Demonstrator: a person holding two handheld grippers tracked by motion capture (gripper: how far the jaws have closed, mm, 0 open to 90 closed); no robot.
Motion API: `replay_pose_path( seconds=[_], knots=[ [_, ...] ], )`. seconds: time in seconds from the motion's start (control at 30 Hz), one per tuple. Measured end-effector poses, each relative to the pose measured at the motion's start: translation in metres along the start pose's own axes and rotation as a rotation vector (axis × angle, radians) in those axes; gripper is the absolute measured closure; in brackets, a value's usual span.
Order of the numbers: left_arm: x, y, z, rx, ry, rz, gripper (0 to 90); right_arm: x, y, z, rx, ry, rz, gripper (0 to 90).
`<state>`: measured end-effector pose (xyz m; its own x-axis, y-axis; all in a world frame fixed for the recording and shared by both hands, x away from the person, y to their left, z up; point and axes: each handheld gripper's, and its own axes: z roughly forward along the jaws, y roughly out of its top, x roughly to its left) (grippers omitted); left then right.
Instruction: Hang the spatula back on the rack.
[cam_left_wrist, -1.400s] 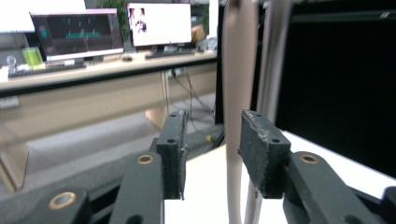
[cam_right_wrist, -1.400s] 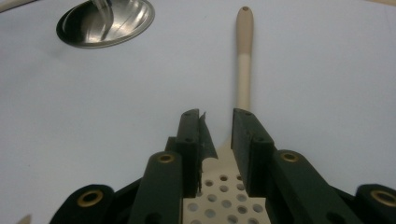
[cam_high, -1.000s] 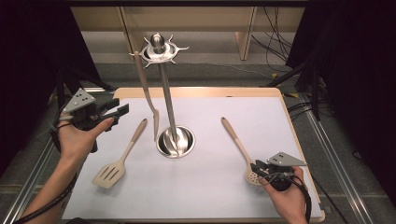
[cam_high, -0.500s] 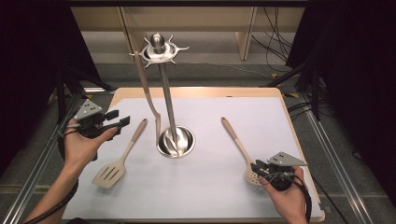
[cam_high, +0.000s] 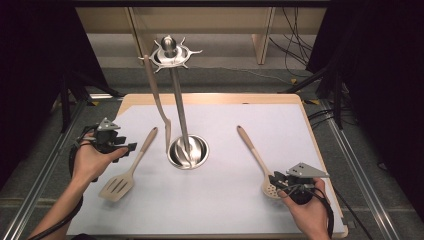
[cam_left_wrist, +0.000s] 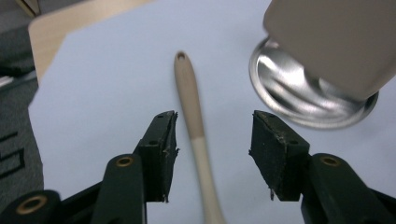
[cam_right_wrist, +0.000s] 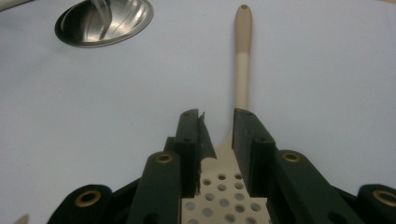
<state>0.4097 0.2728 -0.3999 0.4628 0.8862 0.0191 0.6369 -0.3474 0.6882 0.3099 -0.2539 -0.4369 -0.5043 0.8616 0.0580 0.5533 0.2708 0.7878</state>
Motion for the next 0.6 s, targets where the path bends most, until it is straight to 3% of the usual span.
replay_pose_path(
  seconds=[0.03, 0.07, 0.1, 0.13, 0.17, 0.33, 0.43, 0.6],
  knots=[
    [0.0, 0.0, 0.0, 0.0, 0.0, 0.0, 50.7, 0.0, 0.0, 0.0, 0.0, 0.0, 0.0, 72.6],
    [0.0, -0.001, 0.002, 0.017, 0.002, -0.004, 51.0, 0.0, 0.0, 0.0, -0.002, -0.001, 0.0, 72.6],
    [-0.001, -0.003, 0.005, 0.065, 0.004, 0.001, 51.3, 0.0, 0.0, -0.001, -0.003, -0.002, -0.001, 72.6],
    [-0.001, -0.003, 0.005, 0.065, 0.004, 0.001, 51.5, 0.0, 0.0, -0.001, -0.003, -0.002, -0.001, 72.6],
    [0.001, -0.003, 0.005, 0.12, 0.005, 0.025, 51.5, 0.0, 0.0, -0.001, -0.002, -0.013, -0.004, 72.6],
    [0.002, -0.012, 0.016, 0.279, 0.013, 0.027, 52.5, 0.0, 0.0, -0.001, 0.004, -0.011, 0.003, 72.4],
    [0.003, -0.016, 0.021, 0.339, 0.008, 0.025, 52.7, 0.0, 0.0, -0.001, 0.001, -0.011, -0.004, 72.4],
    [0.002, -0.021, 0.031, 0.393, 0.008, 0.014, 52.6, 0.0, 0.0, 0.0, 0.001, 0.001, 0.002, 72.3]
  ],
)
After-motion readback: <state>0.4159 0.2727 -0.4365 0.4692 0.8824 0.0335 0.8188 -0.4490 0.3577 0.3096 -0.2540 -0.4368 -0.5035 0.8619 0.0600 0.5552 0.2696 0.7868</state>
